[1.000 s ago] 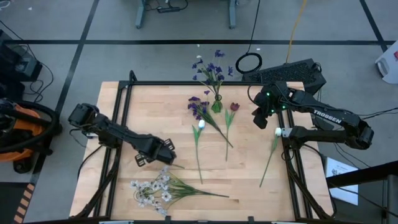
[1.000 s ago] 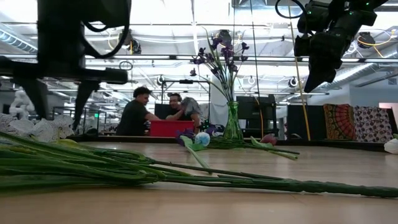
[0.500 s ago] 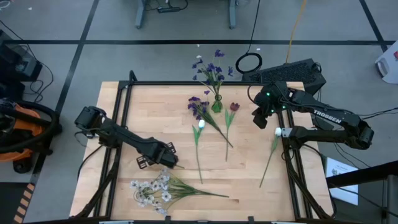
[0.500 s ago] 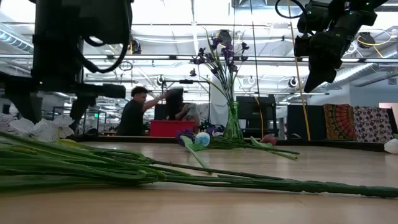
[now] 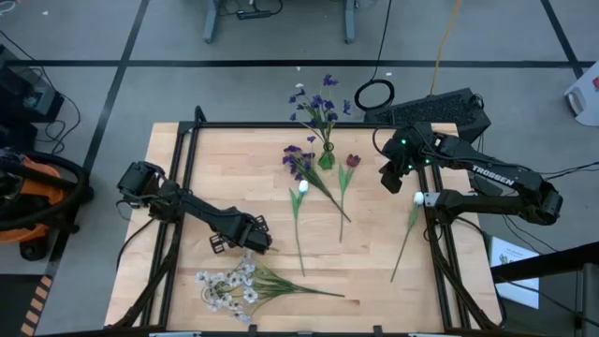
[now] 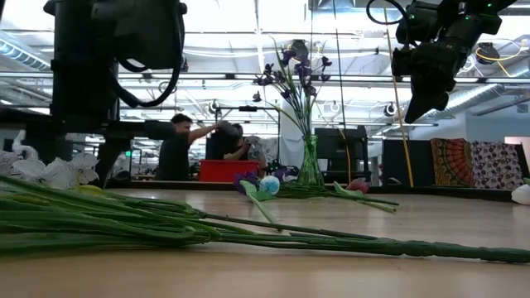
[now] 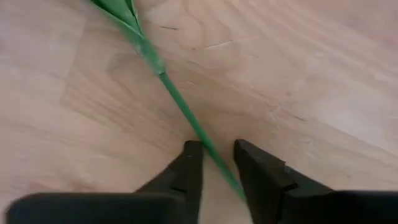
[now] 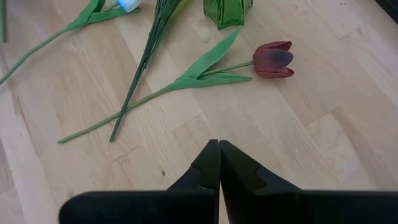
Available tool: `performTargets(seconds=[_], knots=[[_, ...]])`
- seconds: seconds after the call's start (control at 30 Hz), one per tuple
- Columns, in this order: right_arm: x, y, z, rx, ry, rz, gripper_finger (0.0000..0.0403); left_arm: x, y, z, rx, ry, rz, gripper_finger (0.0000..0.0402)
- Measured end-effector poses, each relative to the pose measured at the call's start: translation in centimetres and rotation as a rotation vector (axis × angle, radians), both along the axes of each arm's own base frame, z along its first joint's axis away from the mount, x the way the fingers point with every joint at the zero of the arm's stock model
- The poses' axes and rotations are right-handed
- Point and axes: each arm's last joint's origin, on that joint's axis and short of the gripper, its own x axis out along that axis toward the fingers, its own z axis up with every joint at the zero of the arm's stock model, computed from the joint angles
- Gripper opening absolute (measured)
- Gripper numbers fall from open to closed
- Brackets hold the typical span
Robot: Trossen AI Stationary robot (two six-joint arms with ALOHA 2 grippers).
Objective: Sort flowers into vase by color
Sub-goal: Put the left red tulip into the green flower vase
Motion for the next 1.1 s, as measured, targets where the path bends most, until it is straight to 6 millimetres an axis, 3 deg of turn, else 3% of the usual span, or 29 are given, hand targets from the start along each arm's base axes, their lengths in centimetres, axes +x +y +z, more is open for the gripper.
performTargets(seconds=[0.13,0.2,0.37,0.57,0.73,0.9,1.1], knots=[[0.0,0.0,0.0,0.000,0.000,0.000,0.0000,0.3,0.6,0.0,0.020,-0.011,0.013,0.0025],[0.0,0.0,0.0,0.000,0.000,0.000,0.0000,0.4,1.0,0.0,0.035,-0.012,0.001,0.0009],[0.1,-0.1,0.1,0.001,-0.012,-0.012,0.0000,0.7,2.6,-0.1,0.109,-0.008,-0.026,0.0011],[0.1,-0.1,0.1,0.040,-0.024,-0.074,0.0000,0.8,6.1,1.2,0.367,-0.022,-0.079,0.0011],[0.1,-0.1,0.1,0.078,-0.036,-0.134,0.0000,0.5,9.9,4.5,0.449,-0.039,-0.240,0.0011],[0.4,-0.1,0.2,0.123,-0.075,-0.212,0.0000,-1.4,12.7,9.0,0.556,-0.059,-0.402,0.0011],[1.5,0.4,0.8,0.154,-0.171,-0.249,0.0000,-3.2,12.7,15.3,0.862,-0.205,-0.630,0.0011]])
